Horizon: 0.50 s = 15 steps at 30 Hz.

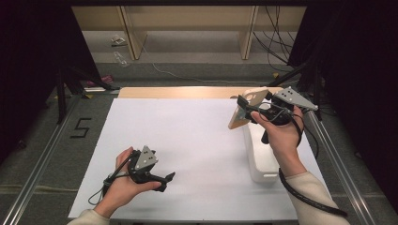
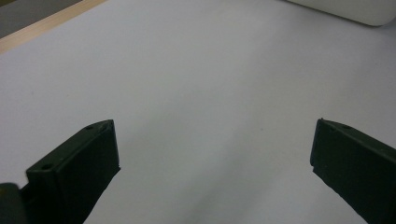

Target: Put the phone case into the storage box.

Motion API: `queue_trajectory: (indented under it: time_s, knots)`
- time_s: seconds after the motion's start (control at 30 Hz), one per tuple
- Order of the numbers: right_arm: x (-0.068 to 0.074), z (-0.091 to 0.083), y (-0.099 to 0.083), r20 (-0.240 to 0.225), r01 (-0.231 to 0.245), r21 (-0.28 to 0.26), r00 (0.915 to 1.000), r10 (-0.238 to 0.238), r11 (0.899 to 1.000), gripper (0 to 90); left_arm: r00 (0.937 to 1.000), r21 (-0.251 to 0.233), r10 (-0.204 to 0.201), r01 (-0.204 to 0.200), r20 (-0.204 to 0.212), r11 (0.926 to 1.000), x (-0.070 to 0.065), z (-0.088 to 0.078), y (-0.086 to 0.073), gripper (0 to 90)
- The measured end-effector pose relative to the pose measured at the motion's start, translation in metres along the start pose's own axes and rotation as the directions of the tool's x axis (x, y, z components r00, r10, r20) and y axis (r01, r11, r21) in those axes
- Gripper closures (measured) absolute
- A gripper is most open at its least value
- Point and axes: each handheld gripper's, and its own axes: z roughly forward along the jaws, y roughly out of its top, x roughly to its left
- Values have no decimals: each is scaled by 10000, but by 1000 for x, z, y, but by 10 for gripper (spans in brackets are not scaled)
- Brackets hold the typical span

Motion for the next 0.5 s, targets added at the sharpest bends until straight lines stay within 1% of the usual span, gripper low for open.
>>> queue_trajectory:
  time_s: [0.2,0.37,0.5]
  knots:
    - [0,0,0,31,1,18,10000,-1,10000,126,10000,-37,-19,19,-29,10000,0,0,0,7]
    - [-3,-1,1,167,-41,92,9999,39,9999,126,10000,-50,-27,27,-41,10000,0,-1,0,7]
    - [-5,-2,2,219,-59,28,9997,58,10000,126,10000,-45,-30,29,-49,10000,1,-1,0,7]
